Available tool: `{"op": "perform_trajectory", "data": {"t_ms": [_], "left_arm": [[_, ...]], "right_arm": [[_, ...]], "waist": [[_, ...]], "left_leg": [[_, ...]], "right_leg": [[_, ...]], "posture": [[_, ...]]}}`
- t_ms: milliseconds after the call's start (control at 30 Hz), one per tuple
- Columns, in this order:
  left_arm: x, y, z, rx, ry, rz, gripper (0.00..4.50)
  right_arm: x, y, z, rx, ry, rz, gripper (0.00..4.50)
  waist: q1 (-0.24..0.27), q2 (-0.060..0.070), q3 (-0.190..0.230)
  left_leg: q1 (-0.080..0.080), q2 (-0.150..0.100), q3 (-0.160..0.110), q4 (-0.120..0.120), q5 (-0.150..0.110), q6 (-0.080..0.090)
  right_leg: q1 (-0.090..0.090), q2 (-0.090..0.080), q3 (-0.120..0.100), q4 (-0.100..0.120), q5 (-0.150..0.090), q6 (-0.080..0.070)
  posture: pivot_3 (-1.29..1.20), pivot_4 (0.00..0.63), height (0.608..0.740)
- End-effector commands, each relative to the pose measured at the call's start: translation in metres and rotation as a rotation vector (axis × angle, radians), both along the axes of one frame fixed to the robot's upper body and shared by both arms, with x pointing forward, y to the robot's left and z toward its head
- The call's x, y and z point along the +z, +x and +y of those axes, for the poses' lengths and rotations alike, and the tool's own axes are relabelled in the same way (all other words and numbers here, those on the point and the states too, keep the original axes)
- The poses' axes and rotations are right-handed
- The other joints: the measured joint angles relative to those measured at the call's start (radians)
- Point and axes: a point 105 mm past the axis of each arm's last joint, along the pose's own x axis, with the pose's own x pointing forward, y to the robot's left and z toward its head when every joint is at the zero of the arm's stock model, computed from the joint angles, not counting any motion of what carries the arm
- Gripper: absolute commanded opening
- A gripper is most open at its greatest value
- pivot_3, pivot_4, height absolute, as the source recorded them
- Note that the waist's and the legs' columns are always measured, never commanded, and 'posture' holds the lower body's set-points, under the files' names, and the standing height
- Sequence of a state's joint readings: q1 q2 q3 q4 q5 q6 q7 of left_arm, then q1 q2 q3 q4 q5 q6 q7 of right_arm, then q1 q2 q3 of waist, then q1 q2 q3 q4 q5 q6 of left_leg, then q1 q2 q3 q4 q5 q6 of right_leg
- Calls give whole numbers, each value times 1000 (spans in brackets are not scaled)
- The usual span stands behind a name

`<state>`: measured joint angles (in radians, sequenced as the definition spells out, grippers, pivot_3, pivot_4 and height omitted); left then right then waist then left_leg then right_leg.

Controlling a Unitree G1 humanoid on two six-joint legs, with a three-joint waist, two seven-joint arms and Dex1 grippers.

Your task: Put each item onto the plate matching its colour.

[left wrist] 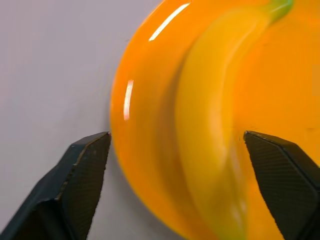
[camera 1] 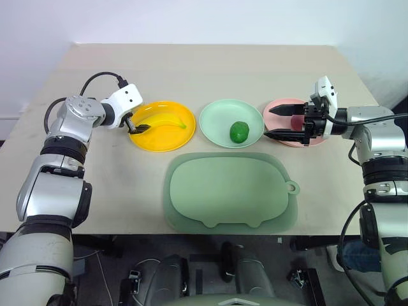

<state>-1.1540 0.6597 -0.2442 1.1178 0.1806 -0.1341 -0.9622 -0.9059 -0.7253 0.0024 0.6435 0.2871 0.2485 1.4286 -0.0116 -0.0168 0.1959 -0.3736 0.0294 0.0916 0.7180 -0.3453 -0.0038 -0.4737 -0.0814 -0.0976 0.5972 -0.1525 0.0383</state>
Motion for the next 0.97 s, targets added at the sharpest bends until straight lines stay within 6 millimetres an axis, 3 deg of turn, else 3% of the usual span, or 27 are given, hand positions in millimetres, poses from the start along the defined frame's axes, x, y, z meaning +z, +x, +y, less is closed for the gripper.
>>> {"op": "perform_trajectory", "data": {"t_ms": [33,167,233,300,400,533,967], "left_arm": [[37,-6,-16,-116,-153,-62,4440],[58,-25,-29,-251,-383,28,4440],[82,-50,-38,-398,-556,79,4440],[97,-74,-39,-493,-623,140,4440],[95,-108,-39,-562,-674,313,4440],[84,-131,-41,-586,-648,286,4440],[58,-144,-32,-449,-629,296,4440]], "right_arm": [[13,0,0,1,13,-50,4500],[13,0,1,4,20,-49,4500],[12,0,4,14,21,-45,4500],[11,0,6,19,25,-45,4500],[12,4,11,23,42,-51,4500],[11,7,17,35,51,-51,4500],[8,5,19,68,88,-11,4500]], "waist": [[0,0,0],[0,0,0],[-2,0,0],[-5,0,0],[-12,1,0],[-5,1,0],[-2,1,0]], "left_leg": [[0,0,0,0,0,0],[0,0,0,0,0,0],[0,0,0,0,0,0],[0,1,0,0,0,0],[0,1,0,0,0,0],[1,1,-1,0,0,-1],[0,1,-2,0,0,-1]], "right_leg": [[0,0,0,0,0,0],[0,0,0,0,0,0],[0,0,0,0,0,0],[0,0,0,0,0,0],[-1,1,1,0,0,0],[0,0,2,1,0,0],[1,0,1,0,0,0]], "posture": [[0,150,740],[0,150,740],[0,150,740],[0,150,740],[0,150,740],[0,150,740],[0,150,740]]}}
